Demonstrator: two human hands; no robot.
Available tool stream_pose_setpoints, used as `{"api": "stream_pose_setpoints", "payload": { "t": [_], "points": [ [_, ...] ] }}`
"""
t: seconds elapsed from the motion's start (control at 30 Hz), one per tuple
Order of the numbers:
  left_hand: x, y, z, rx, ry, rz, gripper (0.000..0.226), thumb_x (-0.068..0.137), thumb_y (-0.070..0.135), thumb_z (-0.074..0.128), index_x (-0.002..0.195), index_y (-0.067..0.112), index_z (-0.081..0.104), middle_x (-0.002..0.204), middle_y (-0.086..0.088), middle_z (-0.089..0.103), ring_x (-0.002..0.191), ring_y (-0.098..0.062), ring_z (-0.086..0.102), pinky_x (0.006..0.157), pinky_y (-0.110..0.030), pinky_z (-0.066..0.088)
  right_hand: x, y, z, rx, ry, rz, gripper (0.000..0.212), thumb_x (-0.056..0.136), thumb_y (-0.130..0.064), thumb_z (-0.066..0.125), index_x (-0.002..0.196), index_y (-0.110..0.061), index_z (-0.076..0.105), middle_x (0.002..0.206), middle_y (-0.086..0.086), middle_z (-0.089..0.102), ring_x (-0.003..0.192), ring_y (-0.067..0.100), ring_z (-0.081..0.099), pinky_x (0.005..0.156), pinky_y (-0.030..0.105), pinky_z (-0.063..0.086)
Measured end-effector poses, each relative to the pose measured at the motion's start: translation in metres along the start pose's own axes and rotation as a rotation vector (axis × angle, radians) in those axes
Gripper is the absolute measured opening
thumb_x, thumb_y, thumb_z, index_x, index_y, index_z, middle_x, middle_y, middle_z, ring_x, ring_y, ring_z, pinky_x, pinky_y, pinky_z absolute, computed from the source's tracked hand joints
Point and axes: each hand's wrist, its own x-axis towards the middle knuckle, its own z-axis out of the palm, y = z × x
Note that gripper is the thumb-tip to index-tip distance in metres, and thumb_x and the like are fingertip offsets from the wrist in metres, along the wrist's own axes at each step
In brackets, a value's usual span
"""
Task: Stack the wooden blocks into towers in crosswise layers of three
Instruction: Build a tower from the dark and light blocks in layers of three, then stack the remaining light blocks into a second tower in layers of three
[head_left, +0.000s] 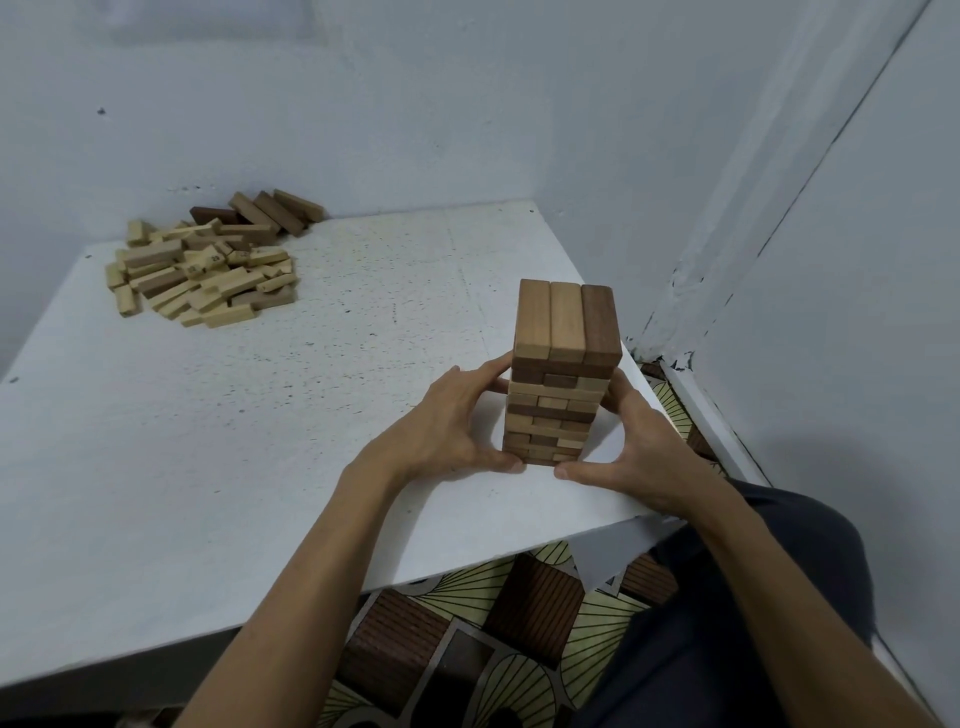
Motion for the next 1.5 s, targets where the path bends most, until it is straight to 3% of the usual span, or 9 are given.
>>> {"api": "stream_pose_setpoints", "payload": {
  "t": [0.1,0.27,0.37,0.47,0.7,0.8,1.0,1.17,1.5],
  "points": [
    [-0.002,0.001,0.0,0.024,-0.003,0.01,0.095,0.067,0.038,0.089,0.146,0.033,0.037,0.134,0.015,0.057,0.12,-0.006,0.045,0.11,-0.04,0.03,-0.003,-0.002,-0.001,-0.038,-0.001,0.016,0.114,0.07,-0.034,0.089,0.155,-0.032,0.014,0.122,-0.045,0.031,0.109,-0.035,0.03,0.092,0.004,0.025],
    [-0.019,-0.003,0.0,0.193,0.065,-0.015,0.104,0.075,0.055,0.078,0.156,0.03,0.018,0.144,0.013,0.05,0.125,-0.007,0.042,0.117,-0.043,0.026,-0.027,-0.007,0.0,-0.117,0.083,0.082,0.116,0.071,-0.044,0.085,0.157,-0.028,0.01,0.131,-0.024,0.041,0.125,0.001,0.035,0.105,0.03,0.029],
    [-0.044,-0.001,0.001,0.294,0.112,-0.061,0.098,0.085,0.056,0.068,0.158,0.026,0.01,0.151,0.007,0.041,0.136,-0.013,0.033,0.116,-0.028,0.016,-0.056,-0.006,0.013,-0.22,0.254,0.099,0.078,0.077,-0.045,0.079,0.142,-0.022,0.042,0.122,-0.016,0.045,0.118,0.009,0.039,0.097,0.031,0.033],
    [-0.076,0.002,0.003,0.327,0.159,-0.093,0.085,0.09,0.056,0.06,0.157,0.029,0.015,0.154,0.004,0.037,0.14,-0.014,0.03,0.114,-0.024,0.016,-0.085,-0.007,0.033,-0.327,0.408,-0.041,0.027,0.084,-0.038,0.071,0.102,-0.022,0.06,0.098,-0.013,0.05,0.094,0.01,0.046,0.078,0.031,0.041],
    [-0.142,0.002,0.006,0.376,0.218,-0.098,0.071,0.09,0.063,0.044,0.153,0.031,0.031,0.15,0.008,0.042,0.137,-0.011,0.037,0.107,-0.017,0.016,-0.094,-0.06,0.072,-0.208,0.249,-0.256,0.003,0.091,-0.025,0.065,0.091,-0.027,0.064,0.085,-0.024,0.056,0.085,-0.002,0.055,0.073,0.015,0.044],
    [-0.158,-0.006,-0.003,0.375,0.266,-0.127,0.064,0.094,0.058,0.049,0.151,0.033,0.035,0.147,0.011,0.046,0.132,-0.008,0.042,0.105,-0.018,0.026,-0.072,-0.09,0.09,-0.104,0.173,-0.258,0.026,0.096,-0.037,0.049,0.111,-0.026,0.067,0.103,-0.021,0.062,0.096,-0.004,0.056,0.082,0.019,0.047],
    [-0.171,-0.031,-0.045,0.347,0.37,-0.24,0.062,0.089,0.062,0.041,0.143,0.032,0.049,0.131,0.013,0.059,0.117,-0.008,0.056,0.095,-0.026,0.045,-0.007,-0.141,0.13,-0.032,0.07,-0.308,0.038,0.102,-0.028,0.048,0.139,-0.022,0.054,0.132,-0.009,0.059,0.116,0.006,0.055,0.101,0.028,0.046],
    [-0.154,-0.055,-0.099,0.385,0.538,-0.306,0.041,0.096,0.039,0.057,0.135,0.027,0.058,0.127,0.009,0.063,0.115,-0.01,0.058,0.093,-0.024,0.043,0.069,-0.187,0.143,-0.015,0.096,-0.308,0.04,0.1,-0.023,0.051,0.139,-0.015,0.053,0.135,0.003,0.058,0.118,0.019,0.058,0.1,0.038,0.048],
    [-0.057,-0.126,-0.208,0.434,0.689,-0.357,0.027,0.095,0.029,0.061,0.118,0.021,0.07,0.119,0.001,0.067,0.109,-0.021,0.061,0.084,-0.035,0.05,0.247,-0.232,0.153,-0.142,0.165,-0.215,0.035,0.098,-0.018,0.049,0.131,-0.014,0.059,0.124,0.01,0.061,0.106,0.026,0.06,0.086,0.034,0.048]
  ]
}}
